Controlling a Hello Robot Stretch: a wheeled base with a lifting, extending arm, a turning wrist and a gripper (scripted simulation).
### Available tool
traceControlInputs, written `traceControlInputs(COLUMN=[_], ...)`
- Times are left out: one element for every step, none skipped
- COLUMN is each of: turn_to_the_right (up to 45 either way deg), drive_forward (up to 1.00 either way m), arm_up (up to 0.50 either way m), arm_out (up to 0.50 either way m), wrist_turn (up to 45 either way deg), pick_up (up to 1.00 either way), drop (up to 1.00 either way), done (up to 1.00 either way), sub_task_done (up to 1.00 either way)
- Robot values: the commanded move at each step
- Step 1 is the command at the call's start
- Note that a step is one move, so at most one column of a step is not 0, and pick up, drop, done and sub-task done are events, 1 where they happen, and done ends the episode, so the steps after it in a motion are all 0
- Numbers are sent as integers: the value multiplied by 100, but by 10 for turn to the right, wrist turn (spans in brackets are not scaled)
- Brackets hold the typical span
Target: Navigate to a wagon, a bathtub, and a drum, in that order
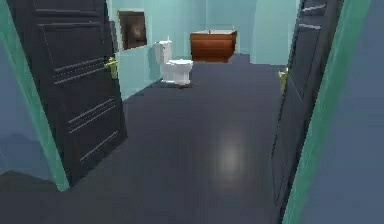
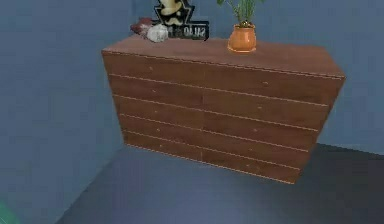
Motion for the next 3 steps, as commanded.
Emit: traceControlInputs(turn_to_the_right=[-450,-240,0], drive_forward=[0,0,25], arm_up=[0,0,0], arm_out=[0,0,0], wrist_turn=[0,0,0], pick_up=[0,0,0], drop=[0,0,0], done=[0,0,0], sub_task_done=[0,0,0])
